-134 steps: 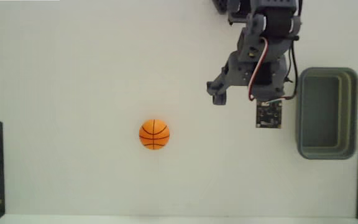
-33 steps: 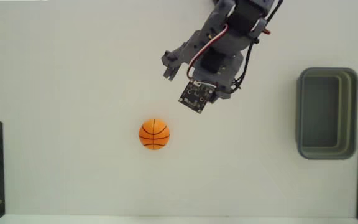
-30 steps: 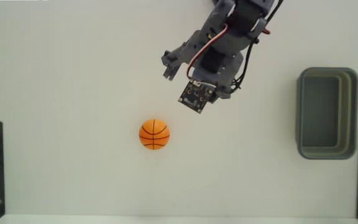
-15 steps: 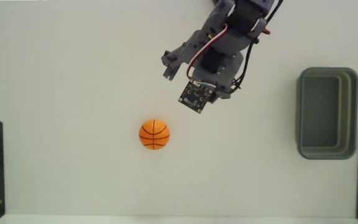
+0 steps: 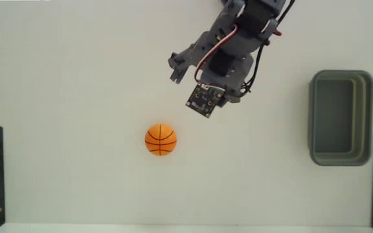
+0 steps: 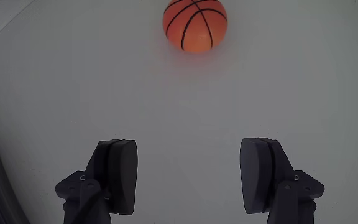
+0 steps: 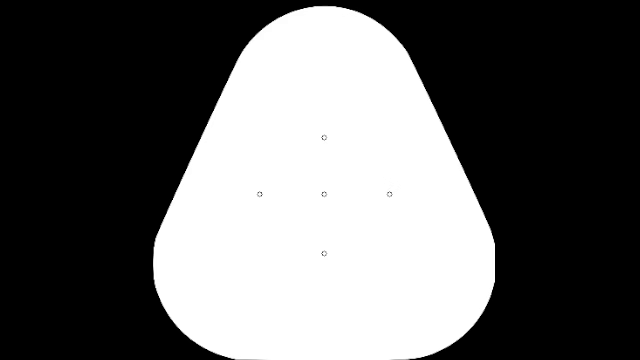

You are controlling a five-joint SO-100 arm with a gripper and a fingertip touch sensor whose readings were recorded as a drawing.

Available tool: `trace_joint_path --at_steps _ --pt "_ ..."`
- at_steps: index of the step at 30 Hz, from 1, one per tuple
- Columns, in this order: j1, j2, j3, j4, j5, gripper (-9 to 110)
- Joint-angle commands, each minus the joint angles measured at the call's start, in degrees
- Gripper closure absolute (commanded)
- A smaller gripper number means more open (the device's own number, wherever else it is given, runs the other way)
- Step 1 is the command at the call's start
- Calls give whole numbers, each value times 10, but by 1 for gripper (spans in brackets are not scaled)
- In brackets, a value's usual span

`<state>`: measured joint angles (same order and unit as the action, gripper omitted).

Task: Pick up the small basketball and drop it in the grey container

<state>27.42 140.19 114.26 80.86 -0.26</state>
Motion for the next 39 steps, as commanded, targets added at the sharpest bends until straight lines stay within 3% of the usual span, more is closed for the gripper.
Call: trace_joint_path --at_steps 1,39 --pt "12 19 3 11 3 -9" --pt "12 -191 -56 -140 3 -9"
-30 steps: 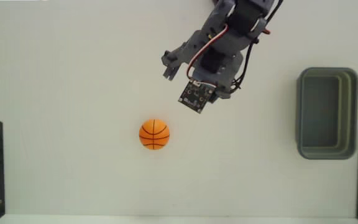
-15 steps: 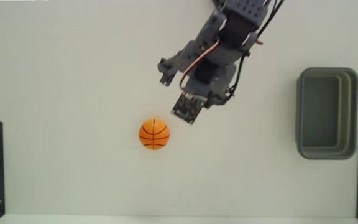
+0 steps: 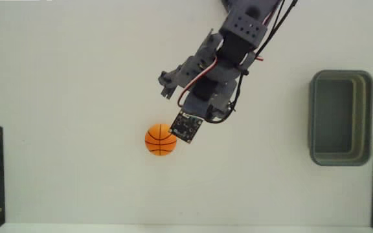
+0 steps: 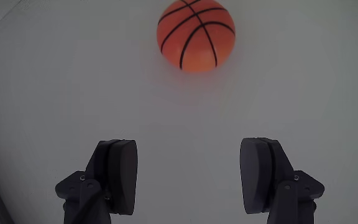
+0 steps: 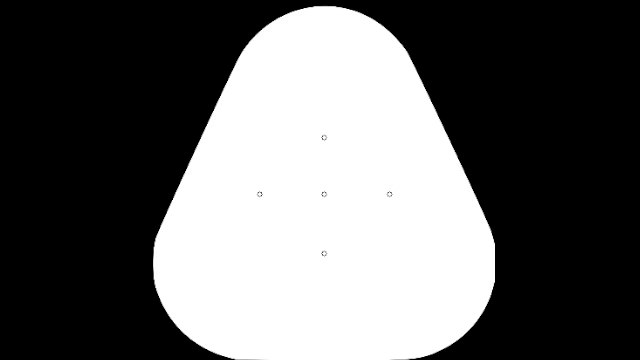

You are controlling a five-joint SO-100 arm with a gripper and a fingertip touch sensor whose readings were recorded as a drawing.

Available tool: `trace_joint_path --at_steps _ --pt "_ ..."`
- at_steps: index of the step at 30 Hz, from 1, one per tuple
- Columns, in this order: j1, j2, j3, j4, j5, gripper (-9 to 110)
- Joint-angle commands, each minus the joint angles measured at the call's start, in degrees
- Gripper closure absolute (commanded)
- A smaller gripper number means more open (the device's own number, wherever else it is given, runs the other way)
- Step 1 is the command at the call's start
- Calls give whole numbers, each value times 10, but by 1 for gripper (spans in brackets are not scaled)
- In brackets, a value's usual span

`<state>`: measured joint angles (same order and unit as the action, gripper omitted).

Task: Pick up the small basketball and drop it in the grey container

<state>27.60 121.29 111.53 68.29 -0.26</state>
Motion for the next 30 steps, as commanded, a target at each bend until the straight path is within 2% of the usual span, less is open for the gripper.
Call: trace_joint_path --at_steps 1,30 --pt "11 -7 -31 -17 3 -9" --pt "11 -190 -146 -86 3 -9"
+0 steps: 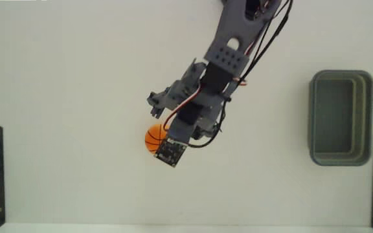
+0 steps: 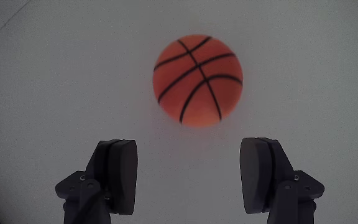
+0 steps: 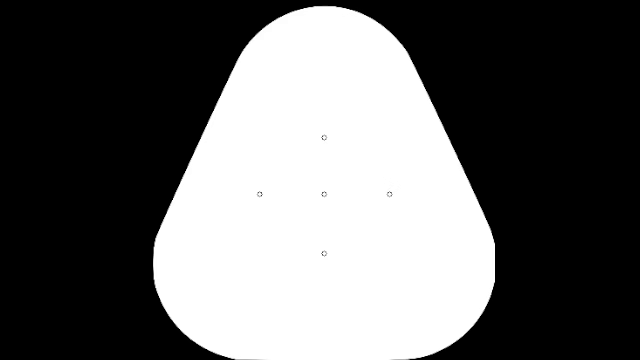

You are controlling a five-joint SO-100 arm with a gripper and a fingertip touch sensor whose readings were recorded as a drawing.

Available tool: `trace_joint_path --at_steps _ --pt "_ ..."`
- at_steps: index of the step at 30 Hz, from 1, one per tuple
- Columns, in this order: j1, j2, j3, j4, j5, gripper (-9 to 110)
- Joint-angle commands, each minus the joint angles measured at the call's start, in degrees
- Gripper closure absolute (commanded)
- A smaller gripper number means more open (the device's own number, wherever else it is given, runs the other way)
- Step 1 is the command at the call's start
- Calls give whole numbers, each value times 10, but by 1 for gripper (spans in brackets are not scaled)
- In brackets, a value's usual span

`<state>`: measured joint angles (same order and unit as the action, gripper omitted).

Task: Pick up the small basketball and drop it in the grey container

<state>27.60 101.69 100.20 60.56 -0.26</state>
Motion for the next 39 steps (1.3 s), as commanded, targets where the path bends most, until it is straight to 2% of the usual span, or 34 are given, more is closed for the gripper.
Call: trace_joint_path --at_steps 1,39 --pt "11 -1 -38 -10 3 -9" --pt "11 -181 -209 -18 3 -9"
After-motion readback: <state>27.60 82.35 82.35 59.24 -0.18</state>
